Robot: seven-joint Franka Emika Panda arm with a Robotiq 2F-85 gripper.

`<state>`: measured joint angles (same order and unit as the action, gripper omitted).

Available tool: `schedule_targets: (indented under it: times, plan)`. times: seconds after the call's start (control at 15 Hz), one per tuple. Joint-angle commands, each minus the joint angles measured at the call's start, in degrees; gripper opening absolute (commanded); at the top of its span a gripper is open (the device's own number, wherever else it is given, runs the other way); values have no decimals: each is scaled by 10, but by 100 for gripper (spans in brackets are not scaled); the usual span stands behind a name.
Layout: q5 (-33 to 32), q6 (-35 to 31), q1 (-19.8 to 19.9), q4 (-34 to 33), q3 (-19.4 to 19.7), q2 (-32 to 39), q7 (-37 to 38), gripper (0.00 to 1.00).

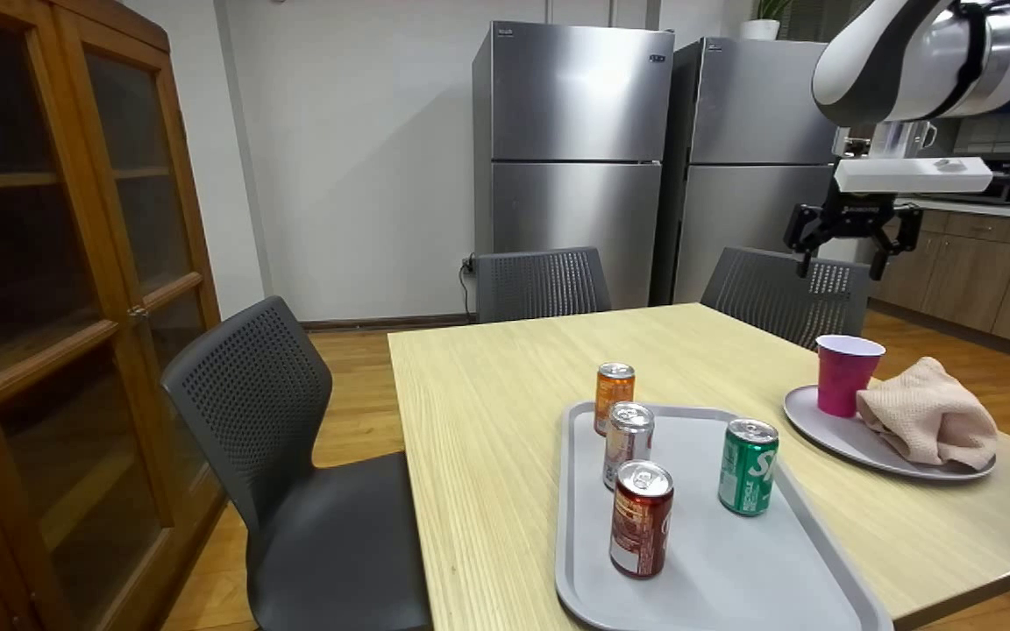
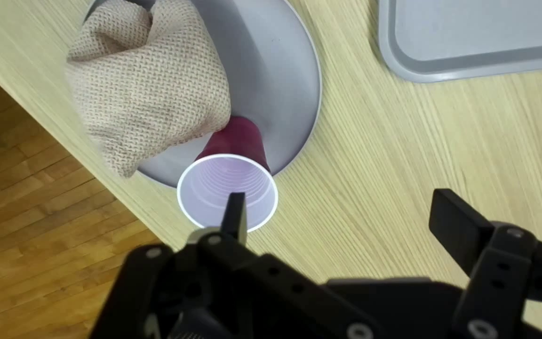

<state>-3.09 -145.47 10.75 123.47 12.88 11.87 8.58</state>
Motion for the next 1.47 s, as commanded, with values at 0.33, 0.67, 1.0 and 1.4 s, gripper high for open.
schedule_targets:
  times: [0.33,0.67,1.0,1.4]
  plan:
    - [9,15,19,-100,10,109,-8,100]
    - [16,18,29,-146,10,160,-6,100]
    - [34,21,36,-193,7,208,-4,100]
    - [43,29,37,-238,8,255,3,100]
